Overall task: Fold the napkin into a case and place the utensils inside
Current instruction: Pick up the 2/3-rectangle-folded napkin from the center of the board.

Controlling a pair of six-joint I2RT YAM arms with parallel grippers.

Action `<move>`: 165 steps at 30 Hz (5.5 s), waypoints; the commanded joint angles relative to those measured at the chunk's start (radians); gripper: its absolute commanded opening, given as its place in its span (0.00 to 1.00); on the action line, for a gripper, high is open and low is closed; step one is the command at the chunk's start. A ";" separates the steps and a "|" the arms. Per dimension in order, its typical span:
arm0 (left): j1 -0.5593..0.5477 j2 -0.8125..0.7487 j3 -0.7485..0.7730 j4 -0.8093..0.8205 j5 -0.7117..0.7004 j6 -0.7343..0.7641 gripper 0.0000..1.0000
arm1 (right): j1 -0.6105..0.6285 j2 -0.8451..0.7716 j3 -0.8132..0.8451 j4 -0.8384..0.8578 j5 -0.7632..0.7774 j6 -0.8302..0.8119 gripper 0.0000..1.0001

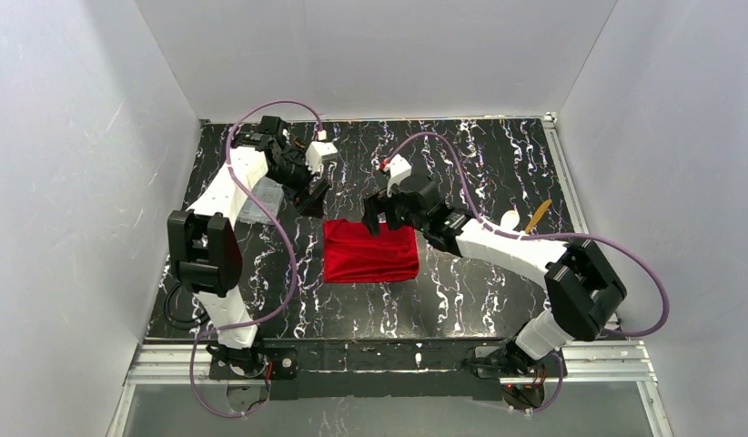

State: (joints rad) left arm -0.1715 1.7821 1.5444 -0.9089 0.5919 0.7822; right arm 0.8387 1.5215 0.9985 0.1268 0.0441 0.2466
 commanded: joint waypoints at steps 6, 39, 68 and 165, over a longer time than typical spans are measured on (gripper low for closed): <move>0.029 -0.092 -0.098 0.087 0.045 -0.050 0.98 | 0.119 0.016 -0.003 -0.101 0.156 -0.146 0.94; -0.175 -0.647 -0.943 0.459 0.216 1.324 0.98 | -0.045 0.180 0.143 -0.209 0.033 0.012 0.62; -0.168 -0.459 -1.174 0.793 0.083 1.644 0.65 | -0.070 0.305 0.155 -0.063 -0.122 0.116 0.59; -0.085 0.174 -0.212 -0.208 0.345 0.334 0.00 | -0.021 0.095 -0.195 0.391 -0.456 -0.004 0.71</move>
State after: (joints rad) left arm -0.2630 1.9636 1.3052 -1.0657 0.8982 1.0939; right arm 0.7956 1.6569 0.8330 0.4175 -0.3820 0.3027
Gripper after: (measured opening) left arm 0.026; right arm 0.699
